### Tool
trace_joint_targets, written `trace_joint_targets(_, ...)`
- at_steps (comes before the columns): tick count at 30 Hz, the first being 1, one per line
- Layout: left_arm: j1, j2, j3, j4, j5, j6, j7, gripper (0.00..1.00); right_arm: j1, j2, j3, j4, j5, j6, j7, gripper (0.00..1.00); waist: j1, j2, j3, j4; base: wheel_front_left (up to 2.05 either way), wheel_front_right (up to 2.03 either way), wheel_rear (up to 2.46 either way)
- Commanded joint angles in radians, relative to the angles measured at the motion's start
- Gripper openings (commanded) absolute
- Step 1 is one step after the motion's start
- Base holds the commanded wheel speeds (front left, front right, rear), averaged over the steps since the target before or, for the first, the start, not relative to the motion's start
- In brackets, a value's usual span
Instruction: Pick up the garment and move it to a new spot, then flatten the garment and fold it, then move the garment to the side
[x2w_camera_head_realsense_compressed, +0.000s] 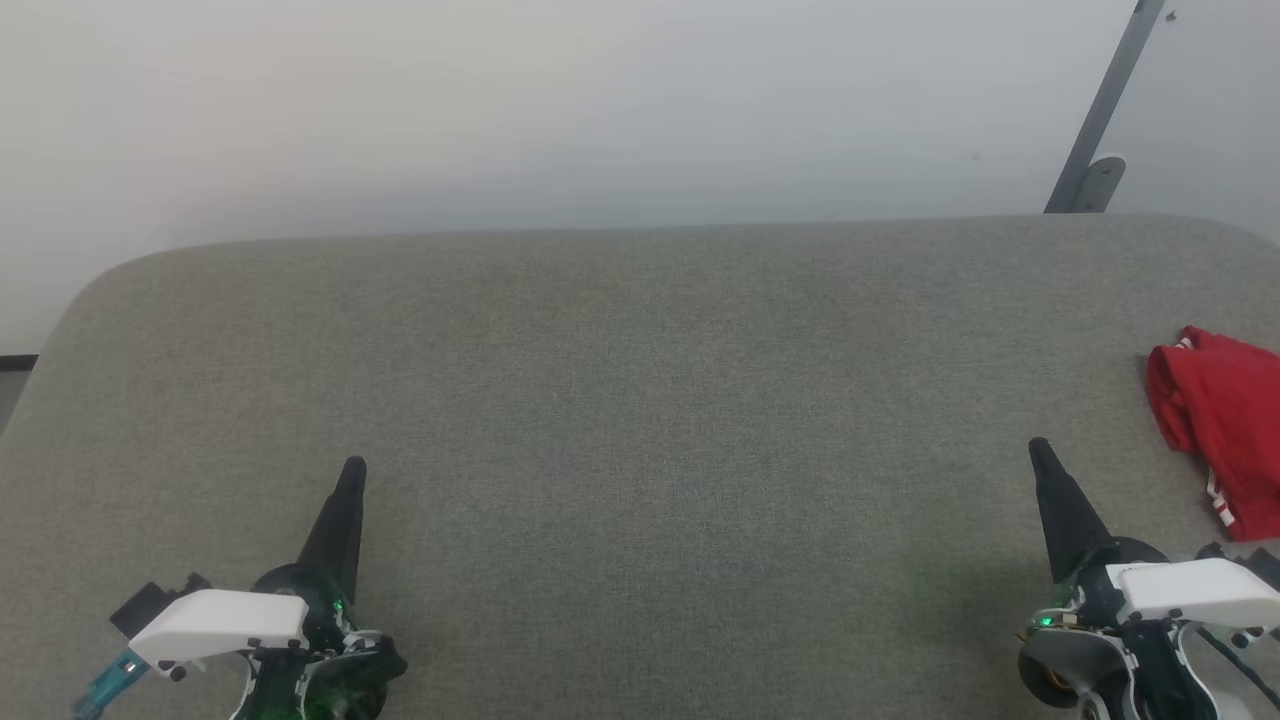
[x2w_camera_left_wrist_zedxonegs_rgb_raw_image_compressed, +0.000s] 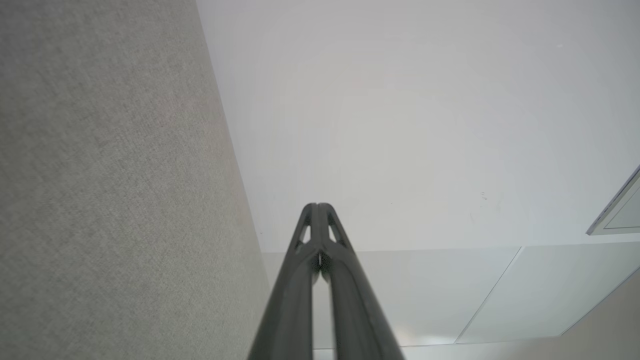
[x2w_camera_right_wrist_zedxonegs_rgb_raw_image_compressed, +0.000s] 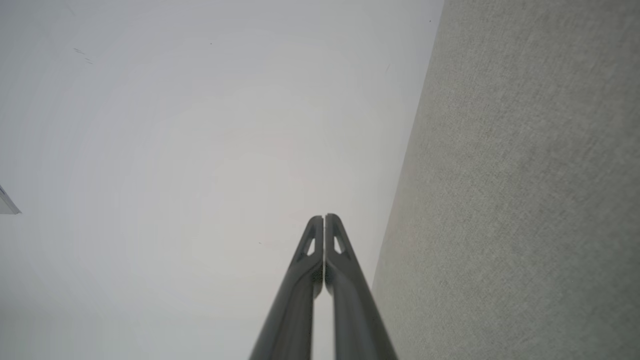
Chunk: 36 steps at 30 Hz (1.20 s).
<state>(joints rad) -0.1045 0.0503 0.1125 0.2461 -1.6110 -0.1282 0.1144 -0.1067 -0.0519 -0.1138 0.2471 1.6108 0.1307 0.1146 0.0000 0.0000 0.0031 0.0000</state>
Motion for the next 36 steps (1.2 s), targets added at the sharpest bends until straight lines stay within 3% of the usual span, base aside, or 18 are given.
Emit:
trace_joint_targets(1, -0.01, -0.003, 0.003, -0.001, -0.004, -0.005, 0.003, 0.0, -0.005, 0.003, 0.0, -0.005, 0.004, 0.0, 0.002, 0.0, 0.0, 0.0, 0.0, 0.0, 0.0, 0.0, 0.0)
trace_joint_targets(36, -0.01, -0.003, 0.003, -0.001, -0.004, -0.005, 0.003, 0.0, -0.005, 0.003, 0.0, -0.005, 0.004, 0.0, 0.002, 0.0, 0.0, 0.0, 0.0, 0.0, 0.0, 0.0, 0.0)
